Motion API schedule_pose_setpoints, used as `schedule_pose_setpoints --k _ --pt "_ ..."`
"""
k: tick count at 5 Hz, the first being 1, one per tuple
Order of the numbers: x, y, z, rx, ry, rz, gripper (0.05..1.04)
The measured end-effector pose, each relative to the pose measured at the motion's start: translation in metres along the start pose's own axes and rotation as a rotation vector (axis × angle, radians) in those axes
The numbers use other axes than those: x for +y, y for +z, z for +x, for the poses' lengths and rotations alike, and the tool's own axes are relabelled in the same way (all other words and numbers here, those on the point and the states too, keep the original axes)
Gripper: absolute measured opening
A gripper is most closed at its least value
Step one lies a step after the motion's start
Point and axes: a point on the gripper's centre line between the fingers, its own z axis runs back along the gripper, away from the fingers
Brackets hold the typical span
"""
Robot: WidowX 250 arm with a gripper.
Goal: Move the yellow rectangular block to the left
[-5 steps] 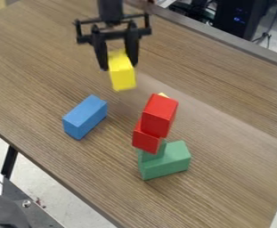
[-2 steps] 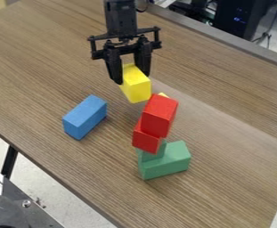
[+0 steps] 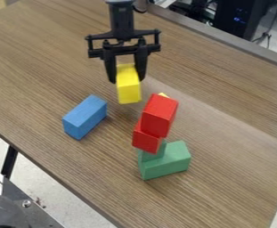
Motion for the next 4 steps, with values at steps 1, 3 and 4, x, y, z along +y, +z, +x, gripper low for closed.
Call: schedule_pose_setpoints --k 1,3,4 --pt "0.0042 -0.0132 0.0042 -0.046 -0.141 -0.002 0.57" --pt "0.0082 -0.0191 0.0111 -0.067 -0.142 0.027 0.641" --pt "0.0047 -0.0154 0.0117 -0.077 -0.099 0.037 0.939"
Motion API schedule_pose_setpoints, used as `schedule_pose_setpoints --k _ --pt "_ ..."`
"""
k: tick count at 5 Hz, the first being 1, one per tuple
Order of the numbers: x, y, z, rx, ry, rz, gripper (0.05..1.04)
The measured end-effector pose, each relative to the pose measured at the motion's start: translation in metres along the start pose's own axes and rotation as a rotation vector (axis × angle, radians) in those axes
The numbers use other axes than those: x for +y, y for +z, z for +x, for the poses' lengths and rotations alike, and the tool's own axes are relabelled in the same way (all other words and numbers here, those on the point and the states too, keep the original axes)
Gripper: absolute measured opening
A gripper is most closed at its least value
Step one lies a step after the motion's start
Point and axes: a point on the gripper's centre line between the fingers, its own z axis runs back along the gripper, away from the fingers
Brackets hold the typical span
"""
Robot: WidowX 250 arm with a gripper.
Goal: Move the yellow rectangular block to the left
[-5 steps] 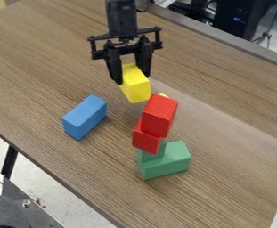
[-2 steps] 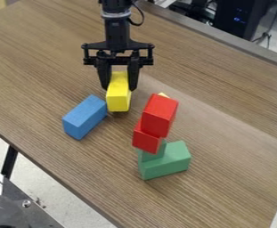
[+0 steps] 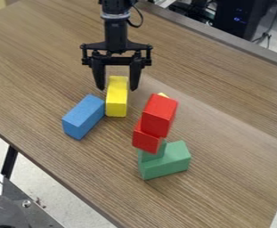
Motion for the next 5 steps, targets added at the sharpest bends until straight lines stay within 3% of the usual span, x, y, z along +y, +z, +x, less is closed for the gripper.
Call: schedule_pose_setpoints --k 1,2,3,4,5 --pt "-0.006 0.013 0.001 -0.049 -0.002 -0.042 1.001" --pt "-0.018 0.048 0.003 -0.152 -0.089 -0.026 0.999" --pt "-0.026 0.067 -0.002 -0.18 -0.258 0.043 1.0" --pt "-0.04 0.074 -0.003 -0.176 -0.403 0.079 1.0" --pt "-0.054 0.06 -0.007 -0.126 -0.546 0.082 0.999"
